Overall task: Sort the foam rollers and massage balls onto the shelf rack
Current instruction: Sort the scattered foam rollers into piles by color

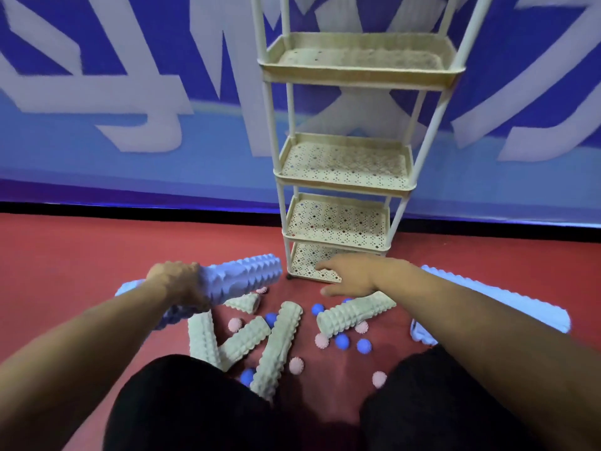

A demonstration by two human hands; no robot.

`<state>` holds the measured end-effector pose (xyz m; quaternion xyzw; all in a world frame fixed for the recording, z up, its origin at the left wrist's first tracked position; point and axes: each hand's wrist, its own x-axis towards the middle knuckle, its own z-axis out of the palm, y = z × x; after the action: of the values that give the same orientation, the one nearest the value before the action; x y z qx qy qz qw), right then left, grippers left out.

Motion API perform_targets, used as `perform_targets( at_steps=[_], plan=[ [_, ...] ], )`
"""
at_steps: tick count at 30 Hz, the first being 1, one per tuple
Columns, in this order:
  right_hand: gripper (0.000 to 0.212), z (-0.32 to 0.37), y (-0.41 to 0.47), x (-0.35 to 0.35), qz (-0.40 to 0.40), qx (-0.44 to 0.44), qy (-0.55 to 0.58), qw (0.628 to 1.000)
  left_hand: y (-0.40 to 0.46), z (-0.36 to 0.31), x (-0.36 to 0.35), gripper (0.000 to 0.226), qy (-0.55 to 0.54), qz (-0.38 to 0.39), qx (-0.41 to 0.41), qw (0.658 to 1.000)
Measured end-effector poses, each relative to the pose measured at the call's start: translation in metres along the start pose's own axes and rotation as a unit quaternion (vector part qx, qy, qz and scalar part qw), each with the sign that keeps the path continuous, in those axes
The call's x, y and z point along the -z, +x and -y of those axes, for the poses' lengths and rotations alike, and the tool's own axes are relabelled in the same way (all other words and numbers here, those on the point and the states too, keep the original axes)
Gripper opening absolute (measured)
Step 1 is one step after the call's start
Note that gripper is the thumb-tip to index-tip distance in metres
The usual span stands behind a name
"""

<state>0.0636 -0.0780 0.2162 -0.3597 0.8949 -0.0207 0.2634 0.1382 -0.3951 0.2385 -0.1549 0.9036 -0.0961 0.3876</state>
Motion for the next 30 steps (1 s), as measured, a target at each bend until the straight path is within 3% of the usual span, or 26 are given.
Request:
perform_targets(
  at_steps=[2, 5, 11, 15, 19, 24, 30],
  plan=[
    [0.072, 0.013, -0.013, 0.013, -0.018, 0.008, -0.002, 1.0, -0.02, 0.012, 0.006, 0.042, 0.05, -0.043, -0.029, 0.997],
    [0.074, 0.024, -0.038, 0.029, -0.031, -0.006, 0.003, 0.999, -0.042, 0.018, 0.01, 0.063, 0.085, -0.167, -0.088, 0.978],
    [0.077, 0.005, -0.111, 0.063, -0.069, -0.069, 0.012, 0.995, -0.081, -0.017, 0.043, 0.086, 0.069, -0.297, -0.209, 0.929],
    [0.074, -0.02, -0.171, 0.077, -0.114, -0.115, 0.037, 0.986, -0.108, -0.075, 0.063, 0.079, 0.049, -0.357, -0.301, 0.883],
    [0.081, -0.042, -0.22, 0.078, -0.145, -0.139, 0.046, 0.979, -0.132, -0.141, 0.078, 0.101, 0.078, -0.411, -0.376, 0.827],
    [0.096, -0.07, -0.266, 0.062, -0.116, -0.193, 0.114, 0.968, -0.156, -0.217, 0.087, 0.105, 0.116, -0.459, -0.441, 0.762],
    [0.098, -0.124, -0.292, 0.022, -0.134, -0.243, 0.162, 0.947, -0.152, -0.29, 0.079, 0.102, 0.11, -0.489, -0.476, 0.722]
  ],
)
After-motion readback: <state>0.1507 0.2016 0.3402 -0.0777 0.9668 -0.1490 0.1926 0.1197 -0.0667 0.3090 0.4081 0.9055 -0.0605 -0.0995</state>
